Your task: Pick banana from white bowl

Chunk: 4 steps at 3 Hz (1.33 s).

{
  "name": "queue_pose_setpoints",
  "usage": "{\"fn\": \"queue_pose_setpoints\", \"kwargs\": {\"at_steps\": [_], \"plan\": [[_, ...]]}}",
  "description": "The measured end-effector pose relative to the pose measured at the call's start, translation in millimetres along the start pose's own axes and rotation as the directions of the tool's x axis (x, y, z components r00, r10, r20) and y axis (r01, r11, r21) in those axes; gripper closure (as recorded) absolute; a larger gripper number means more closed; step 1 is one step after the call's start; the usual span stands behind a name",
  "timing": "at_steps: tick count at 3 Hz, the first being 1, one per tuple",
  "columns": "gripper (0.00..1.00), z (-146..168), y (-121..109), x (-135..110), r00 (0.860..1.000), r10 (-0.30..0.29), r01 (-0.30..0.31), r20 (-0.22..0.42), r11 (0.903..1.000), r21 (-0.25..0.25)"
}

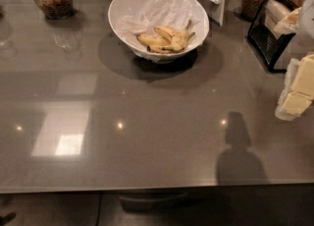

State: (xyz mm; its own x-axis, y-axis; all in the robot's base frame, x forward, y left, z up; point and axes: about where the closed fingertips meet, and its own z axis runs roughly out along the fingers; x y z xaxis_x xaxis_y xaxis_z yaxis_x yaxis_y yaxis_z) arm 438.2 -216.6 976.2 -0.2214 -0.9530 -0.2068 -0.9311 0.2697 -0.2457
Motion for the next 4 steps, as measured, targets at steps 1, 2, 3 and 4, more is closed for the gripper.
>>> {"fn": "queue_pose_setpoints", "kwargs": {"at_steps": [1,2,3,4], "plan": [[0.0,0,0,0,1.0,0.0,0.0,0.0,1.0,0.0],[0.0,-4,-8,-11,0.998,-0.062,0.061,0.006,0.997,0.048],[0.0,-7,-27,-42,0.974,-0.225,0.219,0.026,0.9661,0.136],[0.0,0,-45,-85,0.888,-0.46,0.45,0.002,0.8678,0.212]]}}
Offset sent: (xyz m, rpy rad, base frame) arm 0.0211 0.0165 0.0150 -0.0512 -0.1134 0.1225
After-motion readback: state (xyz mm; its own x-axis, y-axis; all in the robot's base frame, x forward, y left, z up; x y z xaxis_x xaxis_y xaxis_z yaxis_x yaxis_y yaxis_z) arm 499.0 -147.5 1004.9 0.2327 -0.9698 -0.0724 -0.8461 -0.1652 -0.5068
